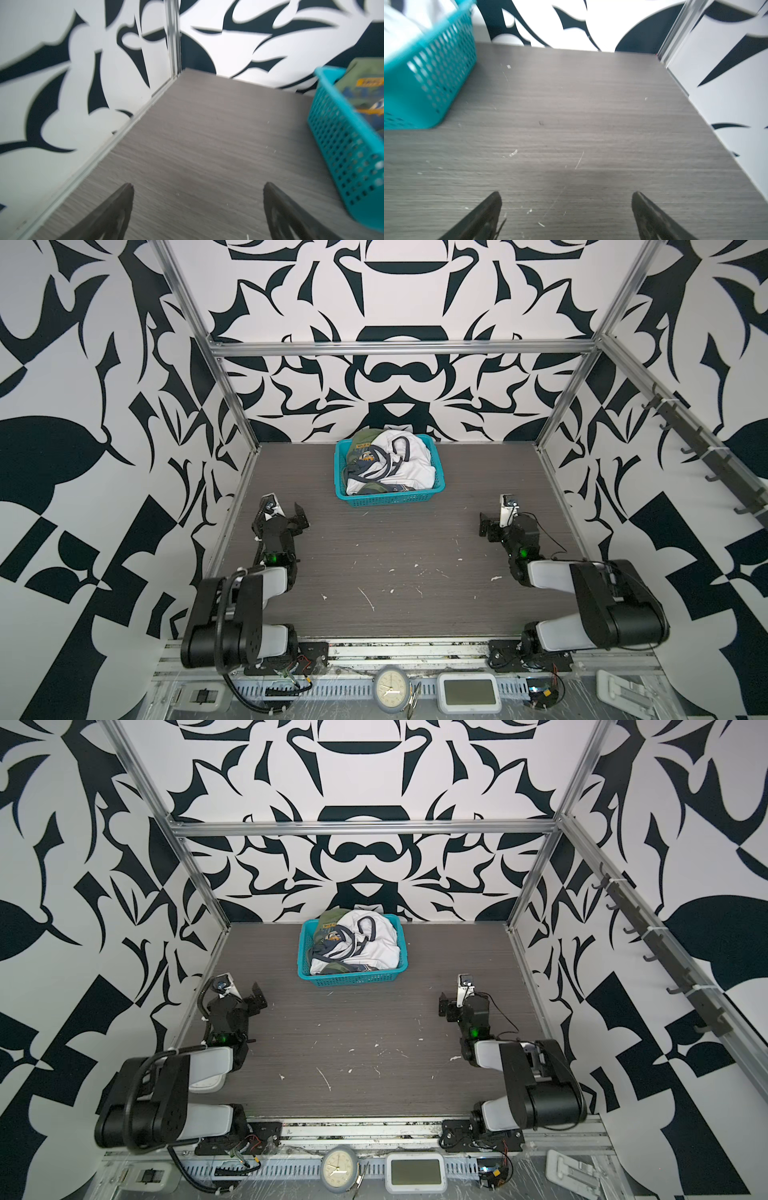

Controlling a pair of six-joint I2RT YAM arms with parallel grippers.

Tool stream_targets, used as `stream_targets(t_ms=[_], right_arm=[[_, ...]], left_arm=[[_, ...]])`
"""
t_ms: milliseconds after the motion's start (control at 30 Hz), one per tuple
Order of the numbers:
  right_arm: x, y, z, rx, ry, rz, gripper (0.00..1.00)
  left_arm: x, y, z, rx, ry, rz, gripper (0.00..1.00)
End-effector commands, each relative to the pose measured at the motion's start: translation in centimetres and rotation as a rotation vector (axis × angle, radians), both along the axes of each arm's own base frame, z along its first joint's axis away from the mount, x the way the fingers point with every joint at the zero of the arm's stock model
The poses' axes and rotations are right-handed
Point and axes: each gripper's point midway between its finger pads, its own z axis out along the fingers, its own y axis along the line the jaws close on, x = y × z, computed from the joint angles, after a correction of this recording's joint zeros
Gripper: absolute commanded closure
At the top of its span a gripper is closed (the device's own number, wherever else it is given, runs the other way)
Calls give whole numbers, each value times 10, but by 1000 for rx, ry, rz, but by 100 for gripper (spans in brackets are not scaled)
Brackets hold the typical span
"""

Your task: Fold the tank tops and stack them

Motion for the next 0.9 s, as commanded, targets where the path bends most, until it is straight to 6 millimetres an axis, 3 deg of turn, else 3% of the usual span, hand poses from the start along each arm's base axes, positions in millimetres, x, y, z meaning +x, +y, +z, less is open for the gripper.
stream_targets(t_ms=[0,167,267,333,400,467,633,867], right_arm=[[-3,11,31,16,-30,49,0],[-15,24,87,198,-106,73,0],[-24,20,126,364,-121,4,0],[-34,17,139,463,-85,-50,0],[-44,15,142,550,-35,-99,0],[-53,12,131,628,22,-158,0],[-63,11,116,608,41,-163,3],[-57,17,108,561,139,-142,4]], left_arm=[[-7,8,17,-74,58,89,1],[-19,10,47,-272,124,180,1],[-31,-1,58,-414,192,185,1],[-40,-1,59,-493,210,230,1],[-38,-13,61,-553,200,174,1],[-32,-34,65,-583,214,48,1],[-22,-72,62,-598,293,-113,1],[4,-167,70,-491,407,-316,1]])
